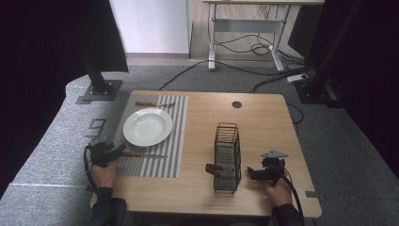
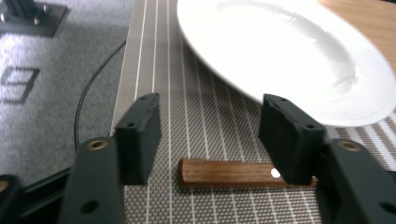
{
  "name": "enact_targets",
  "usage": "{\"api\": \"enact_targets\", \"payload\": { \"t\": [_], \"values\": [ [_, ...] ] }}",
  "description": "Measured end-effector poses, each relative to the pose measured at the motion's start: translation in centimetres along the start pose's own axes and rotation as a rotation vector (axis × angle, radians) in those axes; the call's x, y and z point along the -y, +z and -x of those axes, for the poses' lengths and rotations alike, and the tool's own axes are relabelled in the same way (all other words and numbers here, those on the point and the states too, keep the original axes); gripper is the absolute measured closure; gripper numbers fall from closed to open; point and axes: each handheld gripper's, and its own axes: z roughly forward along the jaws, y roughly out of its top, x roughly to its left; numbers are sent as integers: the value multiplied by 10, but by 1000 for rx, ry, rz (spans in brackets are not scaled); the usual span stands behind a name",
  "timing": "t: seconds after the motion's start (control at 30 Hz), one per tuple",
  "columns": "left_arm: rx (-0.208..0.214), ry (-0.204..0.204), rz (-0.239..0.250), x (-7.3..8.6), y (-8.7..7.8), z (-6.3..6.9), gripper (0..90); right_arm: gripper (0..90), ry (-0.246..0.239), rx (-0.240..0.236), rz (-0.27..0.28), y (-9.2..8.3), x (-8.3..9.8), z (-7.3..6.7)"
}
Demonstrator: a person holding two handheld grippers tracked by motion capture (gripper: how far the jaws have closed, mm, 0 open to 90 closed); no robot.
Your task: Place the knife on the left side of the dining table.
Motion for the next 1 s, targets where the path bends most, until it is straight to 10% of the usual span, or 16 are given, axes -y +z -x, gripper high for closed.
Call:
{"api": "enact_targets", "payload": {
  "t": [0.4,1.0],
  "values": [
    [41,178,-16,-16,-19,22,134,0,0,0,0,0,0,0],
    [106,295,-116,11,-29,49,0,0,0,0,0,0,0,0]
  ]
}}
